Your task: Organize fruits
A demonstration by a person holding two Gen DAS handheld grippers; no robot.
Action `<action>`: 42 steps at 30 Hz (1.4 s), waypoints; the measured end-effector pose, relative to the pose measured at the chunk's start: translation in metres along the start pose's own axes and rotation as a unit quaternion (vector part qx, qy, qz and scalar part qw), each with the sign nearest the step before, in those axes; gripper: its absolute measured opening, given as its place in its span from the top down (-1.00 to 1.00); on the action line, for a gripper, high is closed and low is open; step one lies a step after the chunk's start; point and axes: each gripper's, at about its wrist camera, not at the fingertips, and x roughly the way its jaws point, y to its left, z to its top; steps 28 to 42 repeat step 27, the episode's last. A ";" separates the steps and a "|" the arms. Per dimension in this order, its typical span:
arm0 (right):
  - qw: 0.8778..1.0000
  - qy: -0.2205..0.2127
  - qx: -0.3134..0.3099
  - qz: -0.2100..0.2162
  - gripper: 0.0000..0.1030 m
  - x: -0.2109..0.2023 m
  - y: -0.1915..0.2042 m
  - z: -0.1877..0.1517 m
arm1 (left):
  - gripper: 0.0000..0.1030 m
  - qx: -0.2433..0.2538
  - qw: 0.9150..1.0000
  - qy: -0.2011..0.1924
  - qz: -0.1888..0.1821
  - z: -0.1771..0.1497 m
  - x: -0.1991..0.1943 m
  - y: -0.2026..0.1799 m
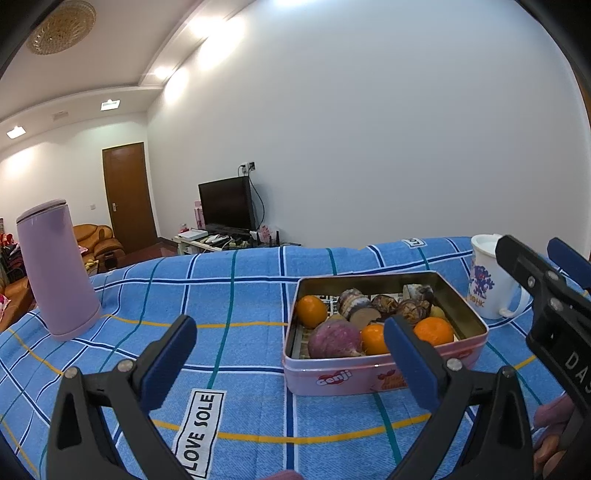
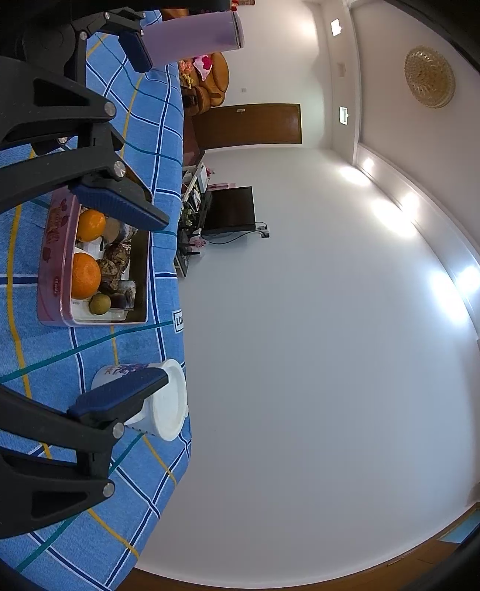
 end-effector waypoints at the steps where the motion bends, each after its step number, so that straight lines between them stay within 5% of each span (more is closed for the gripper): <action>1: 1.000 0.000 0.000 0.000 -0.51 0.000 0.000 0.000 | -1.00 0.000 1.000 0.000 0.000 0.000 0.000 0.000; 42: 1.000 0.008 0.002 0.000 -0.52 0.001 0.000 -0.001 | -1.00 -0.005 1.000 0.005 -0.003 -0.001 0.001 0.004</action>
